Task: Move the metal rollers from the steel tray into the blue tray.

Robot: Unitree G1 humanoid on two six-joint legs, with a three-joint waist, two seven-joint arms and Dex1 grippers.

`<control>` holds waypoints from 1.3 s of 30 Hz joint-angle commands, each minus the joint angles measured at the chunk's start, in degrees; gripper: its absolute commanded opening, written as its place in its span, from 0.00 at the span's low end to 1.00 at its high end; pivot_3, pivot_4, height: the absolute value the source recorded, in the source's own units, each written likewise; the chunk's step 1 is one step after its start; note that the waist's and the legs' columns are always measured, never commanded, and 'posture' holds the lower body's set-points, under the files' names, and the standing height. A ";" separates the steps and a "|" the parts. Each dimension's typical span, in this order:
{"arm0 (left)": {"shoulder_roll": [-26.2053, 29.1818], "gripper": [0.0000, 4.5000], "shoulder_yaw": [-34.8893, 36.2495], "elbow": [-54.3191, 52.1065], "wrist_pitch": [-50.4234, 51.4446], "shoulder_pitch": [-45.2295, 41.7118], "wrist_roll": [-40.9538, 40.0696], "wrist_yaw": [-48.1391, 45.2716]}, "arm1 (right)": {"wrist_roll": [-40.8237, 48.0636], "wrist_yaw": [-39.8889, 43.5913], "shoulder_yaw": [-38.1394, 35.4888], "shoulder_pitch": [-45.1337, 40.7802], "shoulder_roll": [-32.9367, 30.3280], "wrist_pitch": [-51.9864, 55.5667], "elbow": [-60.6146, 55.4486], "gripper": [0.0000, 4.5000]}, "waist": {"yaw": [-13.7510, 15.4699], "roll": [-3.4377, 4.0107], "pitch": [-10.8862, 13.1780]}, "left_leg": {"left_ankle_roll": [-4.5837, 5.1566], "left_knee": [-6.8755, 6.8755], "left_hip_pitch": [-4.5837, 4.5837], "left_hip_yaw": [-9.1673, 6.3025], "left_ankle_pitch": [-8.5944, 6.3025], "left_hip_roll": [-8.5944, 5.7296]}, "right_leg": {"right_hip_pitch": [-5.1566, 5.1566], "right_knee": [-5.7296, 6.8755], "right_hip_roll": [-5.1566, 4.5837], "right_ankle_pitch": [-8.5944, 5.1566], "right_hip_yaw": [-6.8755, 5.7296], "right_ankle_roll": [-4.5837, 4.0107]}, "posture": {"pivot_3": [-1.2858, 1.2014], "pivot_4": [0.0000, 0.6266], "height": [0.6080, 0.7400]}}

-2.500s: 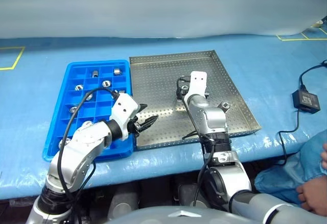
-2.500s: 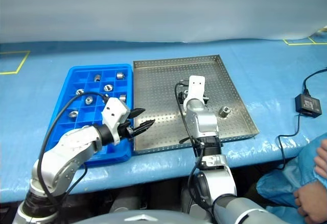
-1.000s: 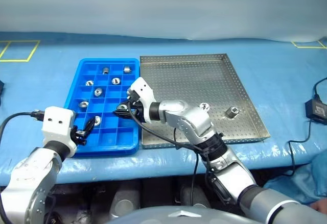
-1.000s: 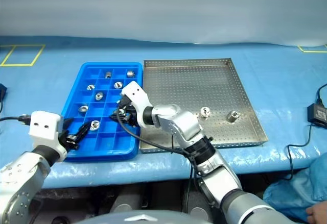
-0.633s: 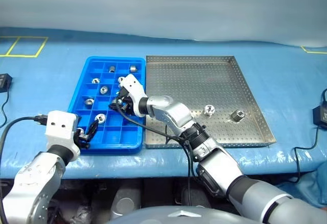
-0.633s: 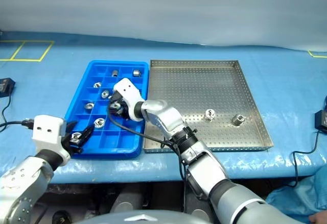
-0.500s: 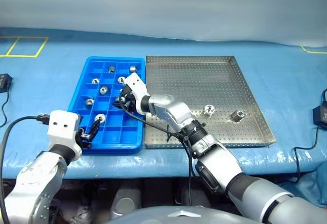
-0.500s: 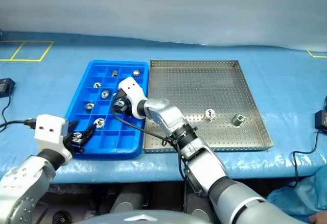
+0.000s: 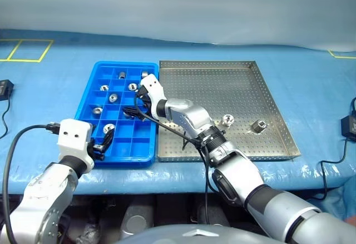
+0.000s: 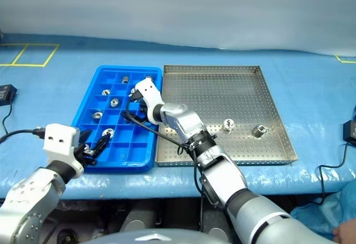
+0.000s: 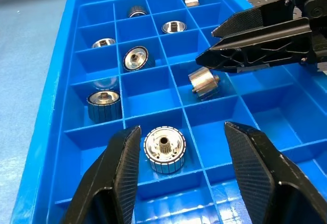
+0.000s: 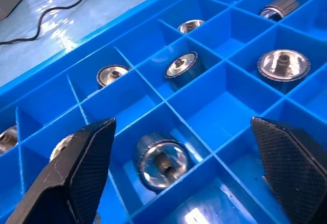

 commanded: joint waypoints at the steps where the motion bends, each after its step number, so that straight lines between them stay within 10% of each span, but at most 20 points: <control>1: -0.19 0.63 -1.43 -1.16 -1.88 -1.63 -0.54 -0.61 | -1.33 -1.37 0.84 3.09 0.34 2.24 -11.16 0.99 | -0.01 0.00 0.00 | 0.00 -0.01 0.00 -0.02 0.00 0.00 | 0.00 0.00 0.00 -0.01 -0.01 -0.01 | 0.62 0.24 1.00; 13: 0.13 0.63 -15.42 9.75 -5.38 -16.55 -1.33 -6.92 | -6.78 -17.35 -7.94 28.03 -13.20 28.66 -55.54 0.99 | -1.79 0.03 0.01 | -0.02 0.03 -0.08 -0.05 -0.01 -0.13 | 0.00 -0.01 -0.09 -0.08 -0.10 0.02 | 0.52 0.24 1.00; 39: 1.50 0.63 -22.59 15.80 -6.55 -22.55 -0.83 -12.32 | -9.80 -35.22 -22.03 31.11 -0.44 29.97 -49.89 0.99 | -8.17 0.05 0.01 | -0.02 0.04 -0.02 0.02 0.00 -0.07 | -0.02 0.05 0.16 0.08 0.18 0.40 | 0.50 0.24 1.00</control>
